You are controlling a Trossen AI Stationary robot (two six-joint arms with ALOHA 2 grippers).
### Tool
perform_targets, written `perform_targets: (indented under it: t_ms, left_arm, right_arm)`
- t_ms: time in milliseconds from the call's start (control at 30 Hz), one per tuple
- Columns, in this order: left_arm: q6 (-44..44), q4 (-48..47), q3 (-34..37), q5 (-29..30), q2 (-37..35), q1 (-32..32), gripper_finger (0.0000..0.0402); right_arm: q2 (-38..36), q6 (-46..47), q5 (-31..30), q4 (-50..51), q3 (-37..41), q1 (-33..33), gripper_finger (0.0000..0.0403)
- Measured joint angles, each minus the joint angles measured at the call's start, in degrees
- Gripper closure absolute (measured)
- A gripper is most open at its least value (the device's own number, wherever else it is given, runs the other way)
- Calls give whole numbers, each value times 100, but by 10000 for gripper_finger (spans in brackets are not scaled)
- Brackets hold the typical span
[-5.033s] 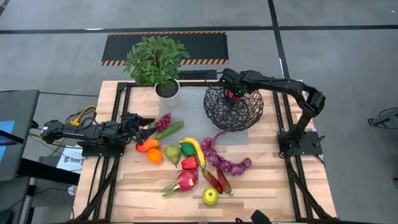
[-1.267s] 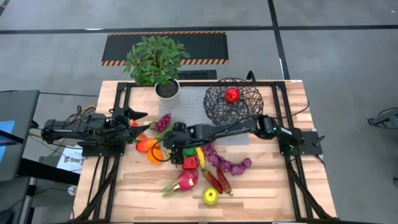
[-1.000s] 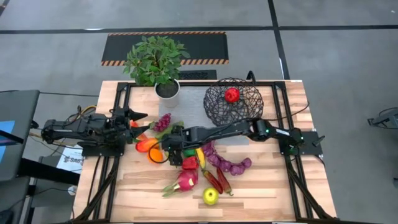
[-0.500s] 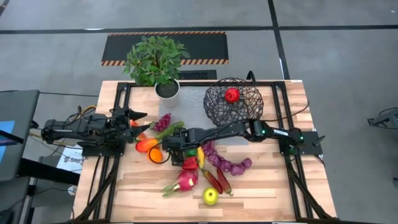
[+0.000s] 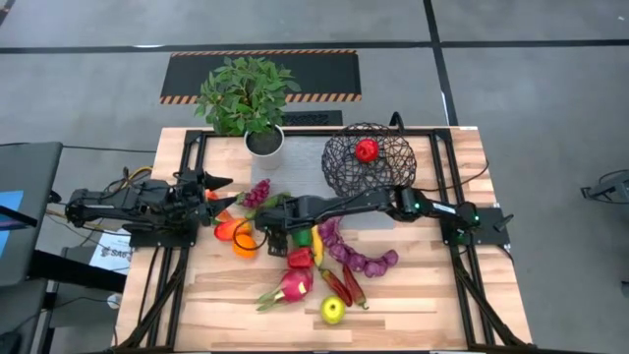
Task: Build produce basket
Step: Put the pear into the wire basket
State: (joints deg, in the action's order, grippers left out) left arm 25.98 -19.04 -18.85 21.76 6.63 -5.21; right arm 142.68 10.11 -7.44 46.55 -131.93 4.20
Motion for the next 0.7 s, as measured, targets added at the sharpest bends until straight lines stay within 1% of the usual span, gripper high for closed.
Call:
perform_targets:
  t_ms: [100,200,333,567,700]
  left_arm:
    - [0,-12,0,0,-1,0,47]
    - [51,-6,0,6,-2,0,47]
    - [169,-11,0,5,-2,0,47]
    - [273,-58,0,-9,-2,0,47]
    - [322,-85,0,-10,-2,0,47]
  right_arm:
    - [-386,34,-3,-2,-55,-32,93]
    - [-735,140,-91,307,-57,-51,92]
    - [-1231,194,-560,952,-49,-54,91]
    - [-2069,385,-1625,2617,-53,-263,91]
    - [-2544,489,-1849,3513,-53,-616,91]
